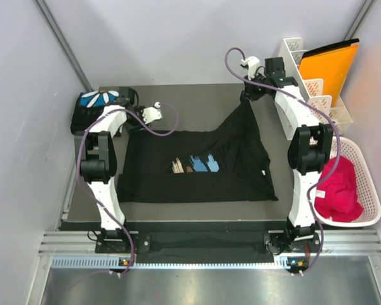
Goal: Fold and stack the t-shirts
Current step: Fold the tshirt
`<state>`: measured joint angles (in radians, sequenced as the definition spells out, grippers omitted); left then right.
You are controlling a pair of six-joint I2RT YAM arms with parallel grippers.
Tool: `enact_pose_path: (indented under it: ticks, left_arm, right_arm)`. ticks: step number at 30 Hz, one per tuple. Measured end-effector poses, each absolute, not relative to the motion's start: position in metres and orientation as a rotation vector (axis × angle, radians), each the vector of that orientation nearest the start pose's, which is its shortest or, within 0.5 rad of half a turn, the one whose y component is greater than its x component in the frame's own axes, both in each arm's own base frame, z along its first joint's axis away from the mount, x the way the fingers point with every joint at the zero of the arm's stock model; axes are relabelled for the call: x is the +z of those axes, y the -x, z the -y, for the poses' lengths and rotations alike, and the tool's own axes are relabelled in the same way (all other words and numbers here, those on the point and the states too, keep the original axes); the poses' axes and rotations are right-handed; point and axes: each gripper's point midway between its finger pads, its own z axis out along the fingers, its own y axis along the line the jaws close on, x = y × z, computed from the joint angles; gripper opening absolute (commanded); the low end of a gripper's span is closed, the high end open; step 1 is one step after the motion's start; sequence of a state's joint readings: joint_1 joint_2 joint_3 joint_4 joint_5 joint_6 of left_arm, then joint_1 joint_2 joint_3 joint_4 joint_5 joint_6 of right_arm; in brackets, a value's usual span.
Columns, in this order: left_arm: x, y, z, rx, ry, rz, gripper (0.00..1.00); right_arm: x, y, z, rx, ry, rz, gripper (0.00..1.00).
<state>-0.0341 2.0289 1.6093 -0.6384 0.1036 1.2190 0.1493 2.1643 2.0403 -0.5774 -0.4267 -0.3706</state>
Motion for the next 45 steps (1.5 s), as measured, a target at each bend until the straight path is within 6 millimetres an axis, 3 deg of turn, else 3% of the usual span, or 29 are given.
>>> enact_pose_path:
  ticks: [4,9,17,29,33,40,45]
  left_arm:
    - [0.059,-0.491,-0.008,0.200,-1.655,-2.157,0.61]
    - [0.035,-0.500,-0.011,0.111,-1.728,-2.181,0.65]
    - [0.040,-0.530,-0.019,0.076,-1.785,-2.130,0.64]
    - [0.034,-0.507,-0.018,-0.031,-1.946,-2.111,0.66]
    - [0.035,-0.508,-0.019,-0.022,-1.937,-2.122,0.65]
    - [0.040,-0.538,-0.025,0.112,-1.824,-2.103,0.66]
    - [0.056,-0.545,-0.027,0.113,-1.820,-2.089,0.66]
  right_arm:
    - [0.169,-0.554,-0.145,0.352,0.821,-2.097,0.00]
    - [0.166,-0.548,-0.149,0.339,0.865,-2.100,0.00]
    - [0.167,-0.538,-0.152,0.305,0.925,-2.094,0.00]
    - [0.172,-0.536,-0.152,0.250,0.975,-2.072,0.00]
    - [0.172,-0.537,-0.151,0.236,0.977,-2.073,0.00]
    - [0.170,-0.535,-0.155,0.231,0.988,-2.075,0.00]
    - [0.170,-0.534,-0.160,0.231,0.998,-2.069,0.00]
